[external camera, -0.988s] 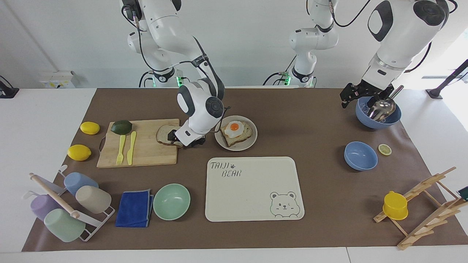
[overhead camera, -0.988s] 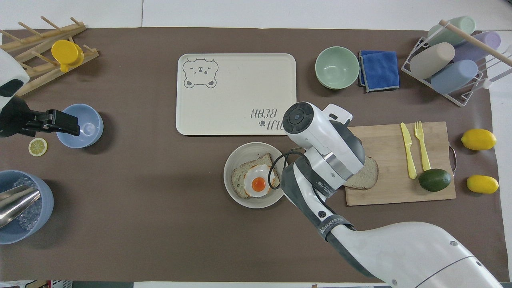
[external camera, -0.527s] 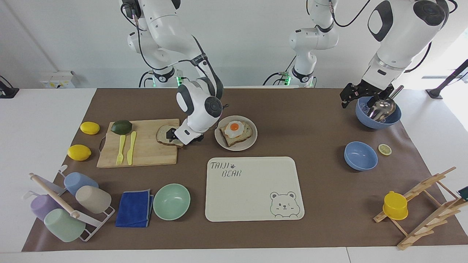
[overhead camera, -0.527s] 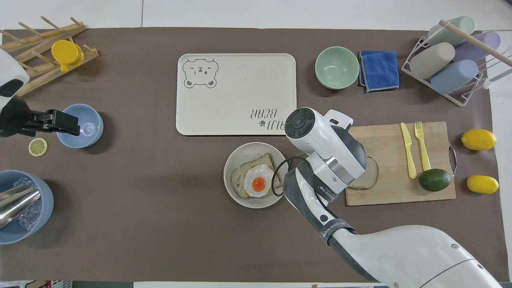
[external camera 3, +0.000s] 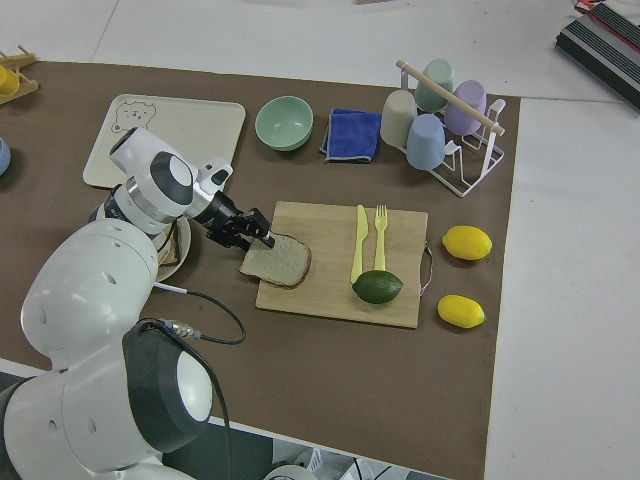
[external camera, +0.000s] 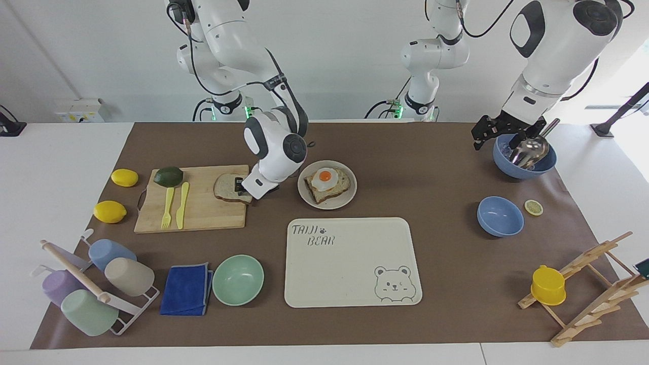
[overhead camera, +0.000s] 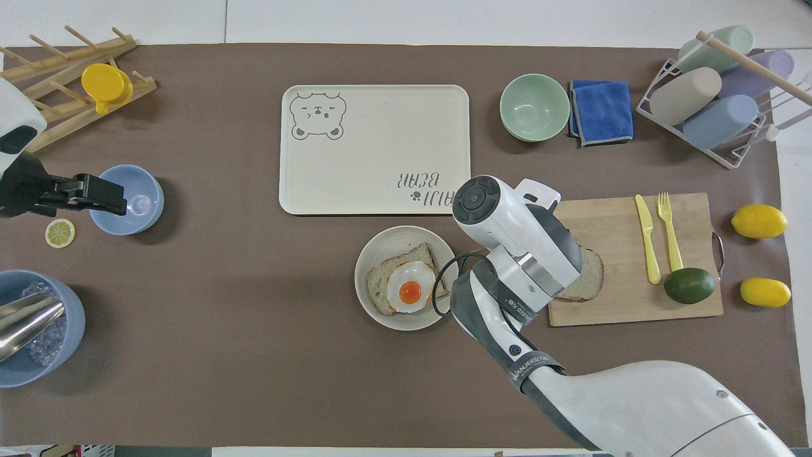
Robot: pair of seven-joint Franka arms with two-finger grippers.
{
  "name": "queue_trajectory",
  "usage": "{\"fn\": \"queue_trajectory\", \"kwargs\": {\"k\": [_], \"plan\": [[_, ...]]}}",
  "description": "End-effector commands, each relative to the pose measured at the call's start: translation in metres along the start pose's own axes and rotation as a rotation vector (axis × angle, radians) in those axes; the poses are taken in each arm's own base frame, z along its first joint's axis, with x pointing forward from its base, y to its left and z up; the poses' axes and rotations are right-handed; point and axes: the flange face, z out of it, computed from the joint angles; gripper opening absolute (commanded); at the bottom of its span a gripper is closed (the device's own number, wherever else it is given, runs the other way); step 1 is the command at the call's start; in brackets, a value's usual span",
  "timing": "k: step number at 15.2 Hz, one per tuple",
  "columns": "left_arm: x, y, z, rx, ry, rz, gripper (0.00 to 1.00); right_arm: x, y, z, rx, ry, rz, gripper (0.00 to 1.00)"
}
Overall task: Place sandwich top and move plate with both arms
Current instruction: 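Grasp the bread slice on the cutting board with the right gripper, then carry the bread slice with the right gripper onto the egg toast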
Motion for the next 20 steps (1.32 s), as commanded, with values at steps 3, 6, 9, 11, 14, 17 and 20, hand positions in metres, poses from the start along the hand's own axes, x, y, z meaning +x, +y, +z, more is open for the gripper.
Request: {"fn": "queue_trajectory", "kwargs": {"k": [3, 6, 9, 11, 14, 17, 20], "plan": [[-0.003, -0.004, -0.002, 0.021, -0.001, 0.001, 1.00, -0.005, 0.000, -0.014, -0.006, 0.009, -0.033, 0.00], [-0.003, -0.004, -0.002, 0.021, -0.001, 0.001, 1.00, -0.004, -0.012, -0.055, 0.003, 0.031, -0.042, 0.00], [-0.003, -0.004, -0.002, 0.021, -0.001, 0.001, 1.00, -0.011, -0.049, -0.148, 0.134, 0.097, -0.060, 0.00], [-0.003, -0.004, -0.001, 0.021, -0.003, 0.001, 1.00, -0.024, -0.085, -0.189, 0.156, 0.165, -0.095, 0.00], [-0.003, -0.004, -0.001, 0.021, -0.003, 0.001, 1.00, -0.053, -0.147, -0.204, 0.207, 0.258, -0.086, 0.00], [-0.003, -0.004, -0.002, 0.021, 0.000, 0.001, 1.00, -0.058, -0.159, -0.196, 0.217, 0.264, -0.056, 0.00], [-0.003, -0.004, -0.002, 0.021, 0.000, 0.001, 1.00, -0.058, -0.162, -0.188, 0.232, 0.277, -0.060, 0.05]]}}
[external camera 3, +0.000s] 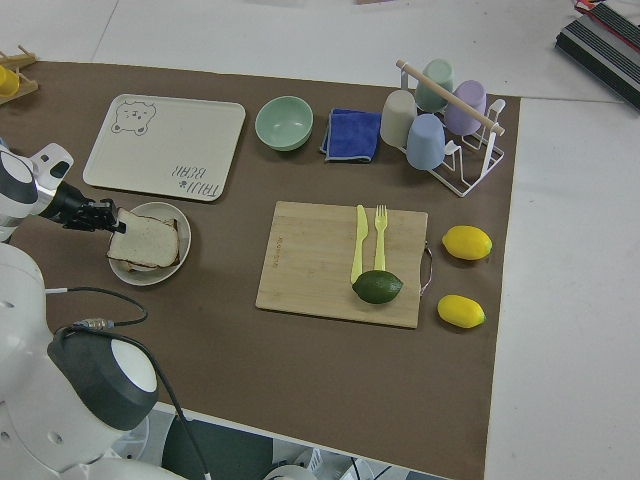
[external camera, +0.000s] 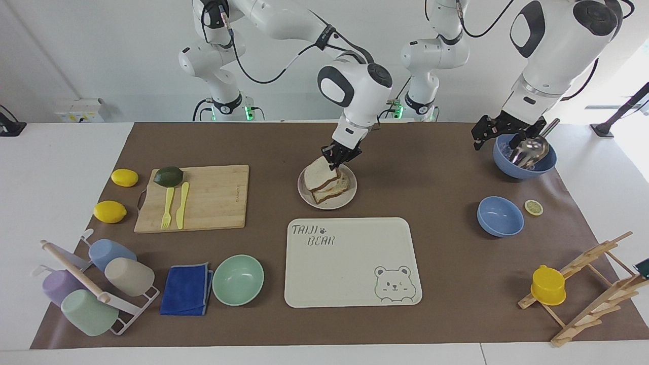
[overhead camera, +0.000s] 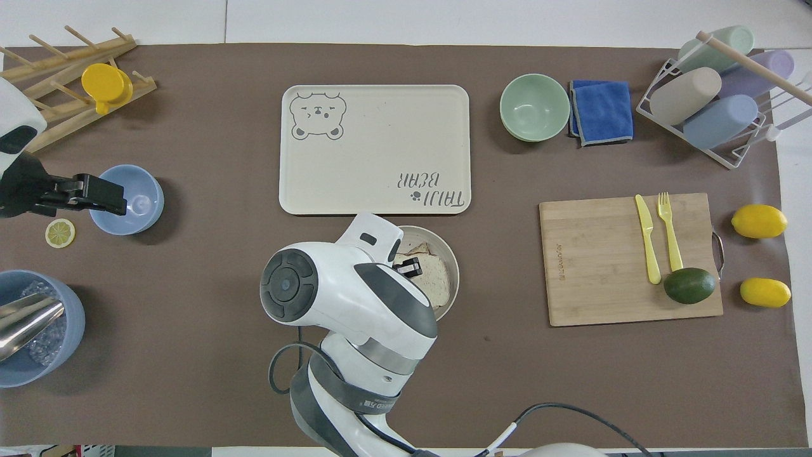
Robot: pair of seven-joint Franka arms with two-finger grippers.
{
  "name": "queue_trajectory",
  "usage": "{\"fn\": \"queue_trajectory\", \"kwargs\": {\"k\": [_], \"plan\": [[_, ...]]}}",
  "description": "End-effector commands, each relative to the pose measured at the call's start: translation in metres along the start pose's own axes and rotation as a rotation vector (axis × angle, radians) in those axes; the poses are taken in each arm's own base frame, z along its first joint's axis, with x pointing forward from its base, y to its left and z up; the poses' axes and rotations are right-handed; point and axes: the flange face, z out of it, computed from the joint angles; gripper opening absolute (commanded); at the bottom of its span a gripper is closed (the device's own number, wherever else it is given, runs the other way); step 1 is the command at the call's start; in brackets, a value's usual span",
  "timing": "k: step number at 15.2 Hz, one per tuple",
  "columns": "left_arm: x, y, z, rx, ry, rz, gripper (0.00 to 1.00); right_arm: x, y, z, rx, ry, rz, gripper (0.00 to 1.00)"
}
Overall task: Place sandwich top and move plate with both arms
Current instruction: 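Carry the bread slice with the right gripper onto the egg toast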
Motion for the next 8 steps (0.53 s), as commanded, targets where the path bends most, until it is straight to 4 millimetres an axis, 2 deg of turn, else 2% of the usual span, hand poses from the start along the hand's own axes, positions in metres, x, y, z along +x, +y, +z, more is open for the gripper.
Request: {"fn": "queue_trajectory", "kwargs": {"k": [1, 2, 3, 6, 8], "plan": [[-0.003, -0.002, -0.002, 0.022, -0.001, 0.006, 1.00, -0.001, 0.006, 0.007, 0.036, 0.004, 0.017, 0.19], [-0.003, 0.000, -0.002, 0.022, -0.004, 0.009, 1.00, 0.000, 0.007, 0.009, 0.058, -0.005, 0.023, 0.34], [-0.003, 0.000, -0.001, 0.023, -0.004, 0.009, 1.00, -0.001, 0.003, 0.008, 0.087, -0.007, 0.029, 0.63], [-0.006, 0.002, 0.000, 0.023, -0.010, 0.013, 1.00, 0.001, -0.002, 0.000, 0.121, 0.012, 0.041, 0.96], [-0.009, 0.006, 0.002, 0.024, -0.015, 0.019, 1.00, 0.007, 0.004, -0.014, 0.141, 0.027, 0.045, 1.00]]}}
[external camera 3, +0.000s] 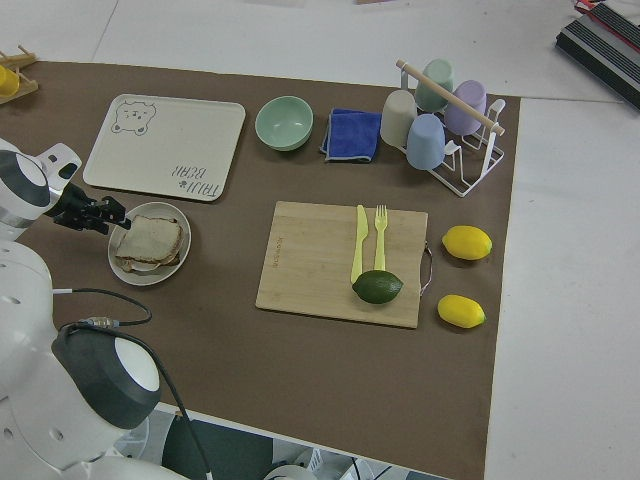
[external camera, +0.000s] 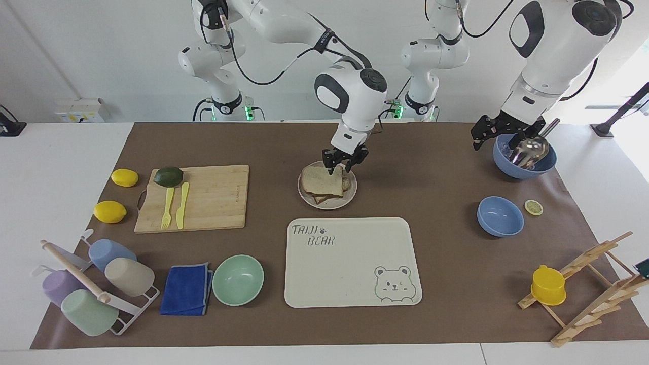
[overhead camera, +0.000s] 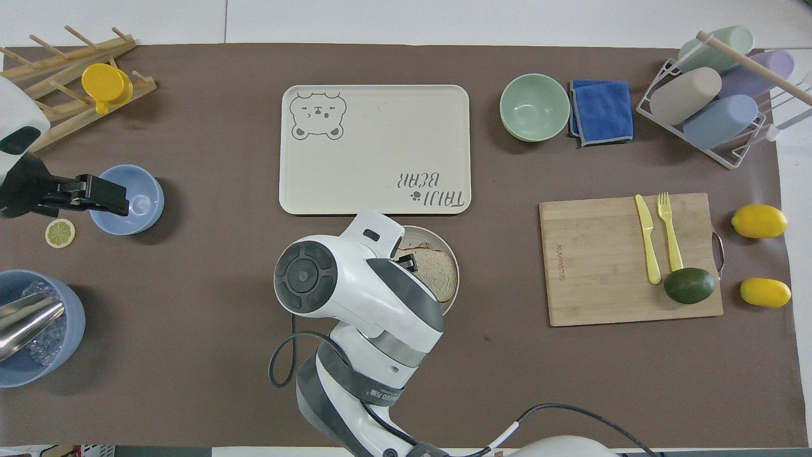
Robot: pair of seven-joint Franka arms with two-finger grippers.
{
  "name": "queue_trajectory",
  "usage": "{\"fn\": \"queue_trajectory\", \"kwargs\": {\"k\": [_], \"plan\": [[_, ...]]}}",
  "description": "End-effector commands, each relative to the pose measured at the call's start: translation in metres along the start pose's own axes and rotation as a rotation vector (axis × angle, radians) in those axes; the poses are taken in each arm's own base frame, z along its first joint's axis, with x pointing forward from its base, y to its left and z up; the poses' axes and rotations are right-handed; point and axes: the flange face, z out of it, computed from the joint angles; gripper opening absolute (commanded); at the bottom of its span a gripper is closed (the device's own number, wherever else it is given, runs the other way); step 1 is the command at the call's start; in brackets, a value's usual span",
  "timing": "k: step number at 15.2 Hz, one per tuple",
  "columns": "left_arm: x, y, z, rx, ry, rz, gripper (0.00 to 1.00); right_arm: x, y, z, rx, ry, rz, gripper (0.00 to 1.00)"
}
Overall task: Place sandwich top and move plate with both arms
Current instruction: 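Carry the bread slice with the right gripper onto the egg toast, then release the bread with the right gripper while the left gripper reaches the plate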
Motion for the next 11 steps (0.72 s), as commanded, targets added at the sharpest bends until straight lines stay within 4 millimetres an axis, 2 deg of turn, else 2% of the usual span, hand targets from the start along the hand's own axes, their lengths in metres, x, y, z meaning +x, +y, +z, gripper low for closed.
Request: {"fn": "queue_trajectory", "kwargs": {"k": [1, 3, 6, 7, 9, 11], "plan": [[-0.009, 0.002, 0.001, 0.024, -0.012, 0.013, 1.00, 0.009, 0.023, -0.028, 0.043, 0.021, 0.037, 1.00], [-0.014, 0.005, 0.010, 0.021, -0.018, 0.016, 1.00, 0.023, 0.083, -0.053, 0.049, 0.023, 0.112, 1.00], [-0.026, 0.036, 0.034, 0.013, 0.011, 0.062, 1.00, 0.031, 0.185, -0.093, 0.156, -0.044, 0.277, 1.00], [-0.030, 0.059, 0.047, 0.002, 0.016, 0.064, 1.00, 0.029, 0.215, -0.101, 0.155, -0.060, 0.264, 1.00], [-0.033, 0.098, 0.071, -0.048, 0.042, -0.006, 1.00, 0.028, 0.273, -0.101, 0.159, -0.095, 0.273, 1.00], [-0.036, 0.137, 0.101, -0.105, 0.050, -0.060, 1.00, 0.019, 0.298, -0.114, 0.158, -0.100, 0.275, 1.00]]}}
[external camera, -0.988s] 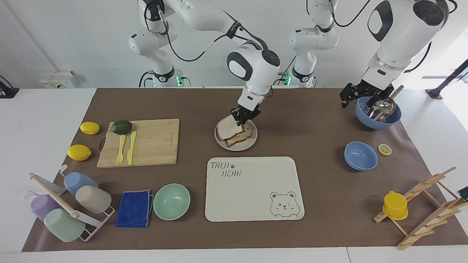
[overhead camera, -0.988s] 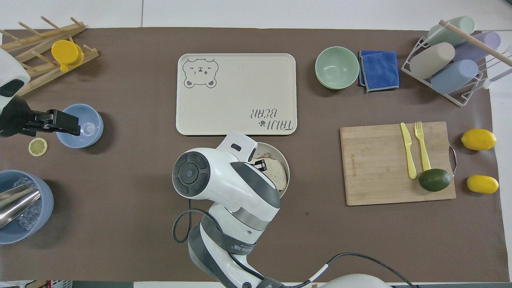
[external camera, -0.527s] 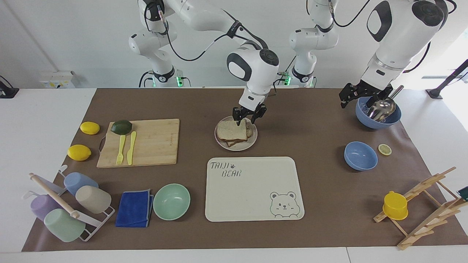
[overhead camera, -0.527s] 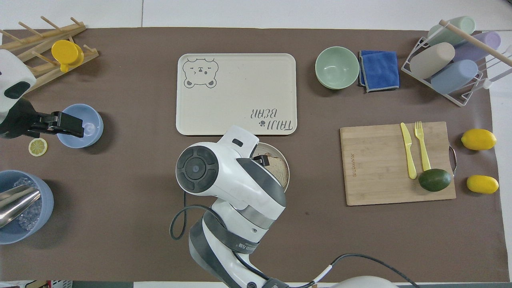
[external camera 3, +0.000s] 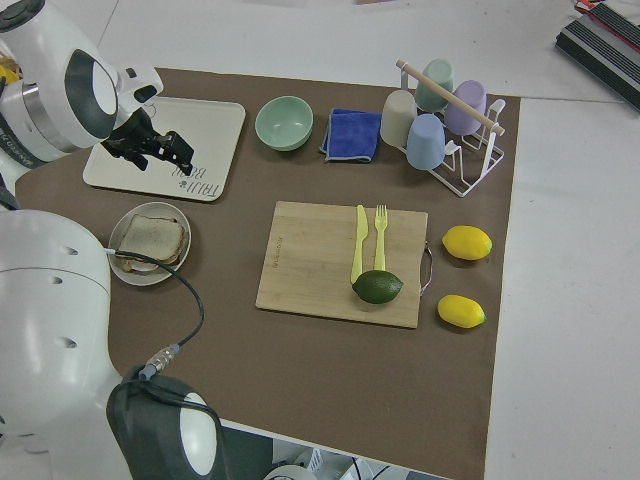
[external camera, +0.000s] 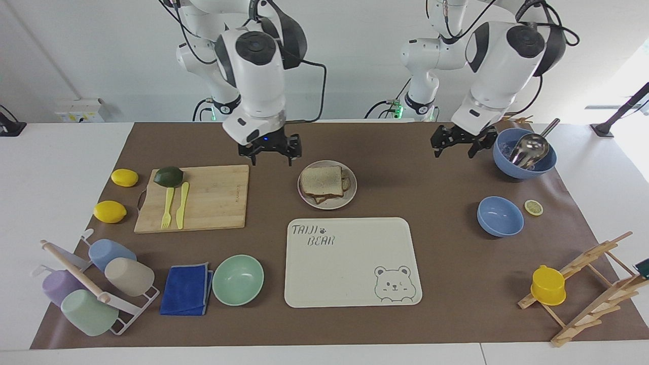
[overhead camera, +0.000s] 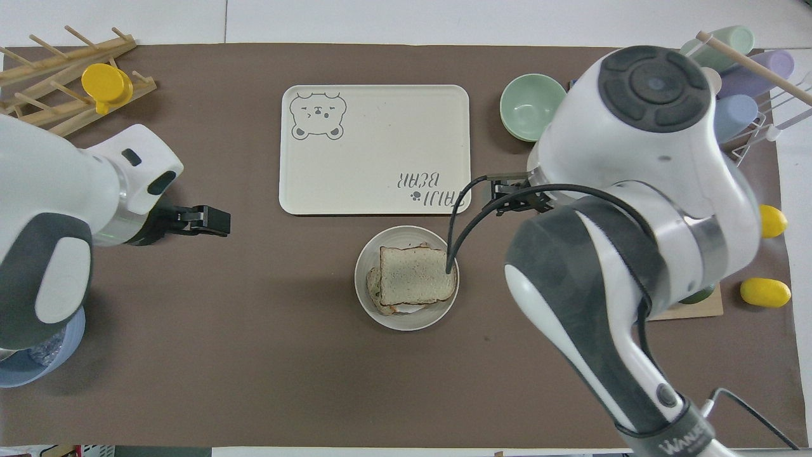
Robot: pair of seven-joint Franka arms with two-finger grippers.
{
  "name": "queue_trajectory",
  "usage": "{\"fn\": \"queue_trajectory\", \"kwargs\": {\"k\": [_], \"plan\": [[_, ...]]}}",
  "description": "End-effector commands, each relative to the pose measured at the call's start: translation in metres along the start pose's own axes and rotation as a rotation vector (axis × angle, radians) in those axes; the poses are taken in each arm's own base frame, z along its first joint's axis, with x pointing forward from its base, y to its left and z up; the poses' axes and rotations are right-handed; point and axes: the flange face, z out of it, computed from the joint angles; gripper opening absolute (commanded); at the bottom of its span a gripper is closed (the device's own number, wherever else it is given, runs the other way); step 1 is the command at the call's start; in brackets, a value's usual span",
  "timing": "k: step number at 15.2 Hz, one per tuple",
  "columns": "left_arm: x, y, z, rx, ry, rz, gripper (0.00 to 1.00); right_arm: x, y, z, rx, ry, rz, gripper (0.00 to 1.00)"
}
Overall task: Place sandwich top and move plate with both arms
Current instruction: 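Release the bread with the right gripper while the left gripper reaches the plate, then grip the white plate rim with the left gripper while the right gripper withdraws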
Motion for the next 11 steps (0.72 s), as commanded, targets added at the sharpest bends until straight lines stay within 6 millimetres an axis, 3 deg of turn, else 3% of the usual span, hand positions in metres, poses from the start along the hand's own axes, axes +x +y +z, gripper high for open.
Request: {"fn": "queue_trajectory", "kwargs": {"k": [1, 3, 5, 8, 11], "plan": [[-0.017, 0.048, 0.052, -0.050, 0.020, -0.060, 1.00, -0.011, 0.030, -0.023, 0.025, -0.014, -0.021, 1.00], [-0.022, 0.095, 0.098, -0.057, 0.026, -0.068, 1.00, -0.018, 0.074, -0.052, 0.074, -0.014, -0.013, 1.00], [-0.031, 0.125, 0.140, -0.057, 0.023, -0.045, 1.00, -0.022, 0.120, -0.064, 0.079, -0.028, -0.038, 1.00], [-0.045, 0.142, 0.193, -0.051, 0.000, -0.013, 1.00, -0.027, 0.162, -0.058, 0.077, -0.089, -0.059, 1.00], [-0.043, 0.147, 0.217, -0.114, -0.036, -0.081, 0.99, -0.031, 0.168, -0.052, 0.069, -0.095, -0.102, 1.00]]}}
